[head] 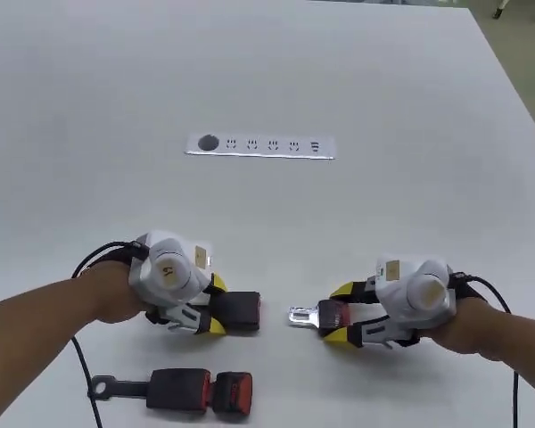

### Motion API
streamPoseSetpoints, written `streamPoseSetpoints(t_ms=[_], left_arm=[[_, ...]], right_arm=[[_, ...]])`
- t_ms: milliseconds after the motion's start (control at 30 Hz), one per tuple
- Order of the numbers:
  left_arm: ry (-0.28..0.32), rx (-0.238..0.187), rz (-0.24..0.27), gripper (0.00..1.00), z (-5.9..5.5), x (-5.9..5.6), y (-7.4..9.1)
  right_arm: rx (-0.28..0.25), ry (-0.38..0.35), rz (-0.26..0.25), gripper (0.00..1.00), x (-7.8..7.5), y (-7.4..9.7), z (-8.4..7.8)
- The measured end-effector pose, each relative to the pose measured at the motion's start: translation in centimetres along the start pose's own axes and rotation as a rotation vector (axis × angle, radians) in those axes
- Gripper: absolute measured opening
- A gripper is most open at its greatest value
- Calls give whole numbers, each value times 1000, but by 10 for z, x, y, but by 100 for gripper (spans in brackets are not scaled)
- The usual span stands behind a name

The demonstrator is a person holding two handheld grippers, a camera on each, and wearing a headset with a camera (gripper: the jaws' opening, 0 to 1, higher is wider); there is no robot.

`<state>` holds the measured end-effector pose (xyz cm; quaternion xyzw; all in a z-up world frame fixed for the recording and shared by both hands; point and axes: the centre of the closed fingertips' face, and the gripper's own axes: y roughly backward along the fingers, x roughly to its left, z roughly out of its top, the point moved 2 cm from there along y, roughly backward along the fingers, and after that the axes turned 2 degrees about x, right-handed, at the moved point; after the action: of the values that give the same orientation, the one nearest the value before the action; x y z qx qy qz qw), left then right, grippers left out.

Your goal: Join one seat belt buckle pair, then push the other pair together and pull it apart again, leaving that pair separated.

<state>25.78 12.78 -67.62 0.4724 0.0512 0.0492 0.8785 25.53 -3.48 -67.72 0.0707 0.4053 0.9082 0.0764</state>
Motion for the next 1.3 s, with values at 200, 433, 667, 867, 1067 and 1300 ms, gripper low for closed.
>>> streamPoseSetpoints(t_ms=[200, 433, 667, 867, 1067, 1300], left_arm=[[-8, 7, -4, 33, 0, 1, -1], [-14, 10, -8, 33, 0, 2, -1], [-18, 12, -11, 33, 0, 2, -1], [-20, 12, -13, 33, 1, 1, -1], [-18, 7, -13, 33, 1, 1, 0], [-9, 1, -8, 33, 1, 0, 0]], right_arm=[[-10, 6, 10, 34, -1, -6, 6], [-27, 10, 13, 34, -1, -12, 19], [-42, 21, 22, 34, 3, -26, 33], [-51, 22, 24, 34, 4, -30, 34], [-68, 17, 21, 34, 6, -39, 42], [-73, 13, 22, 34, 11, -42, 44]])
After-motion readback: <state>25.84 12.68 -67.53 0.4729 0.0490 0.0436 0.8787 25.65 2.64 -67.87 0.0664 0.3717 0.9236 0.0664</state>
